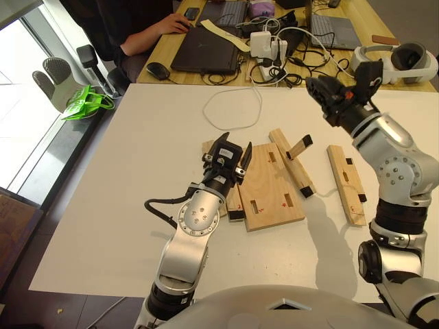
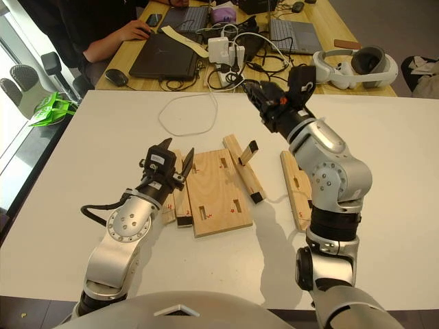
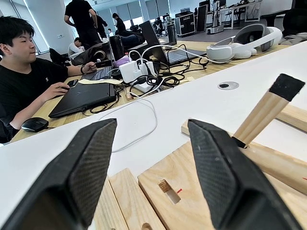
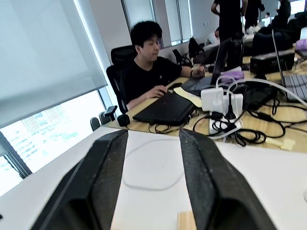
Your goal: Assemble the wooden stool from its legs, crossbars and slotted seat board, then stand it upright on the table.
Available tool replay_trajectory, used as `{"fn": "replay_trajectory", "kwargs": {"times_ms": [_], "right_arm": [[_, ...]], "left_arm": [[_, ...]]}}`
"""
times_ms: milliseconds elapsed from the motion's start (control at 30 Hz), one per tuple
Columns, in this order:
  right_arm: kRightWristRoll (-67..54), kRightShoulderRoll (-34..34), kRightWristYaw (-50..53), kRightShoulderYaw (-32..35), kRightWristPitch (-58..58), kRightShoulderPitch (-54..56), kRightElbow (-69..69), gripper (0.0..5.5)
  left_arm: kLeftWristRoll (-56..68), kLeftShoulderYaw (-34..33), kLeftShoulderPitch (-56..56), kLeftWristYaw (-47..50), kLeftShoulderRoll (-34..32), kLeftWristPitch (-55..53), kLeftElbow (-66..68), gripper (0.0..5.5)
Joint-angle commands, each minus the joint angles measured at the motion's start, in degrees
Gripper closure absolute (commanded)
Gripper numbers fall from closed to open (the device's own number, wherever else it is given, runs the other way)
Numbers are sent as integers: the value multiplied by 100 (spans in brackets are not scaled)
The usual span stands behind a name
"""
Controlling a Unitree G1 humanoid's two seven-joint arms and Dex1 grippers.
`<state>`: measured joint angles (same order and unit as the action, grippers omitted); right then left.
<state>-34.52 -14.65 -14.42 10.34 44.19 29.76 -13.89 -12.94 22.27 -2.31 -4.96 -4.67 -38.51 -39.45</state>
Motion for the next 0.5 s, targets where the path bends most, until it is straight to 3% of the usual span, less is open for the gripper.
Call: {"fn": "replay_trajectory", "kwargs": {"times_ms": [33, 167, 233, 367, 500], "right_arm": [[-30, 324, 156, -108, -129, 130, -103, 353], [87, 476, 39, -323, -417, 303, -92, 353], [764, 210, -112, -882, -864, 292, -131, 353], [2245, 827, 970, -2019, -1393, 241, -233, 353], [3267, 1383, 1996, -2794, -1366, -635, -663, 353]], "left_arm": [[36, -26, 127, -165, -99, 0, 71, 277], [19, -42, 234, -188, -51, 2, 146, 277], [43, -66, 302, -179, 8, 22, 218, 277], [362, -492, 607, -603, -188, -194, 202, 277], [804, -1024, 874, -1273, -726, -515, 173, 277]]}}
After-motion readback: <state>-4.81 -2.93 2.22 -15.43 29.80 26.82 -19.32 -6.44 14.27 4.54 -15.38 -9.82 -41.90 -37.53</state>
